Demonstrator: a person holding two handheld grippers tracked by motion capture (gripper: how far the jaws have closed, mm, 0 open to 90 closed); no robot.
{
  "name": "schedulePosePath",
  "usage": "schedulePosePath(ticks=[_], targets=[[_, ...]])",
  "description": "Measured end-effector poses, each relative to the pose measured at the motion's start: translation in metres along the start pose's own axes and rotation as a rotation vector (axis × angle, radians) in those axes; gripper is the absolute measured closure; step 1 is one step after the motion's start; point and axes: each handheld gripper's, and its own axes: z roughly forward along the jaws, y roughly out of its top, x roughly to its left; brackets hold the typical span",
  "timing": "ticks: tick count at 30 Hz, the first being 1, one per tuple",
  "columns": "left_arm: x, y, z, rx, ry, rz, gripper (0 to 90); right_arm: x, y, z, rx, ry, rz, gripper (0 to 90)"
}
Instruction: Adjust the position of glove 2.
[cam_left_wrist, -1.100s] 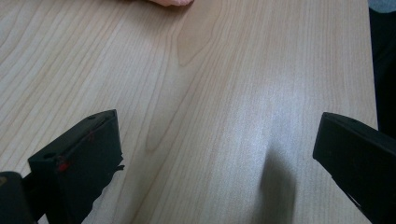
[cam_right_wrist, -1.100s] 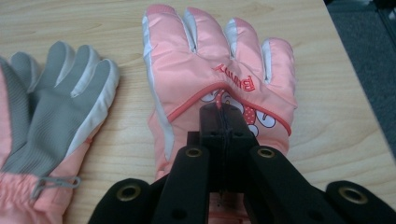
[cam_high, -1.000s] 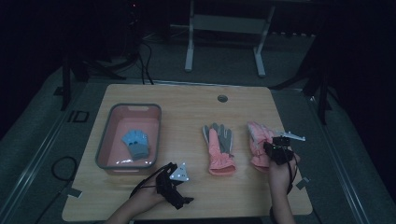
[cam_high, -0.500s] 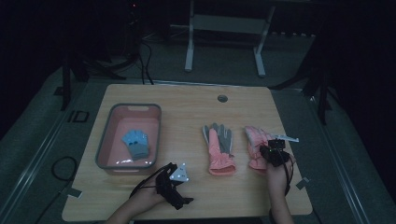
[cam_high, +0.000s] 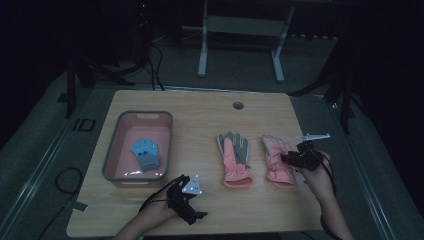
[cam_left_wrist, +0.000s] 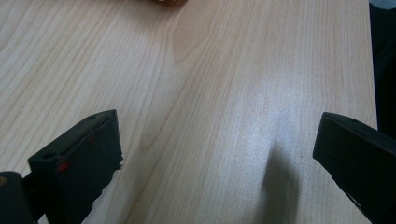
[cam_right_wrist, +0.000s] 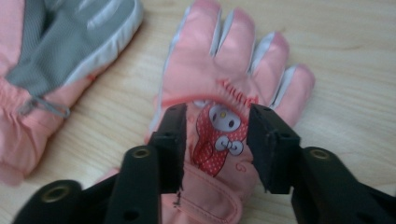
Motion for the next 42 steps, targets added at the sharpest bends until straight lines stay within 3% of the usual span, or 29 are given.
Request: schedulePosePath(ticks=[4,7,10,12,15,18,22,32,42], targets=[[0.001,-0.001,0.0,-0.001,0.005,-0.008,1.4,-0.006,-0.006,0.013,0.025,-0.006,0.032,53.4],[0.001,-0.001,0.0,0.001,0.003,-0.006,1.4,-0.007,-0.012,0.022,0.037,0.002,0.053,56.4],[0.001,-0.001,0.001,0.005,0.002,-0.005,1.4,-0.006,-0.016,0.026,0.022,0.035,0.069,69.8],[0.0,-0.001,0.001,0.006,0.002,-0.005,1.4,-0.002,-0.018,0.027,0.016,0.034,0.054,78.6],[0.001,-0.001,0.001,0.003,0.001,-0.002,1.4,0.005,-0.017,0.028,0.021,0.007,0.03,86.9],[0.0,-0.001,0.0,0.0,-0.001,-0.002,1.3,0.008,-0.019,0.026,-0.001,-0.018,0.036,89.3],[0.001,0.0,0.0,0.001,-0.002,0.0,1.4,0.01,-0.017,0.017,-0.035,-0.029,0.041,89.9],[0.001,-0.001,-0.002,-0.009,0.003,-0.008,1.4,0.027,0.016,-0.03,-0.13,-0.061,0.011,90.0],[0.001,0.0,-0.002,-0.012,0.007,-0.006,1.3,0.062,0.042,-0.065,-0.194,-0.093,-0.002,90.0]])
